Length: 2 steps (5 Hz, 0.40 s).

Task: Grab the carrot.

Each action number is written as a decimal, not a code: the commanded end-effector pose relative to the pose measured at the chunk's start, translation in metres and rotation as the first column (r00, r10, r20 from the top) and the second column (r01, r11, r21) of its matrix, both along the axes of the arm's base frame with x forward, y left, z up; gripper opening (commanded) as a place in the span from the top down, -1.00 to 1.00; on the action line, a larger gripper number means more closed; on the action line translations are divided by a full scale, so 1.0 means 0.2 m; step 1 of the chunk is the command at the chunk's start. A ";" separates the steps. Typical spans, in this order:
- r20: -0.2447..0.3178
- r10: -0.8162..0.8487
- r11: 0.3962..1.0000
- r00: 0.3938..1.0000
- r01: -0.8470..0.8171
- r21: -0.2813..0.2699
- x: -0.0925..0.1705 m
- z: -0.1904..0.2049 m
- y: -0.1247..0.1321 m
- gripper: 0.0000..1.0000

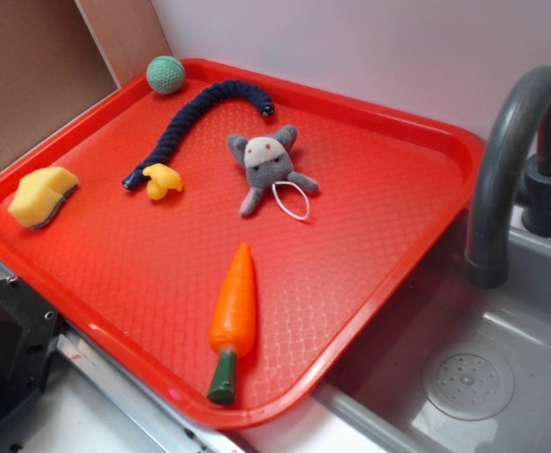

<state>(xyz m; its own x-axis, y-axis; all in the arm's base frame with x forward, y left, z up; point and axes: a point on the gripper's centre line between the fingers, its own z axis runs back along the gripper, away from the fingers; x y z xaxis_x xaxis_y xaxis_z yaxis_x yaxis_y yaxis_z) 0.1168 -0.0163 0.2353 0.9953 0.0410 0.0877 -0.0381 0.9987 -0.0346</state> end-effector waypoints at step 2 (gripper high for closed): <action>-0.004 0.122 0.992 0.992 -0.122 -0.026 0.00 -0.04 -0.04 -1.00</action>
<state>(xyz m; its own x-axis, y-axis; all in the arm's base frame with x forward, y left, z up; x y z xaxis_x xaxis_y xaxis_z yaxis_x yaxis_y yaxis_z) 0.1147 -0.0228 0.2216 0.9786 0.1948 0.0660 -0.1909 0.9797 -0.0607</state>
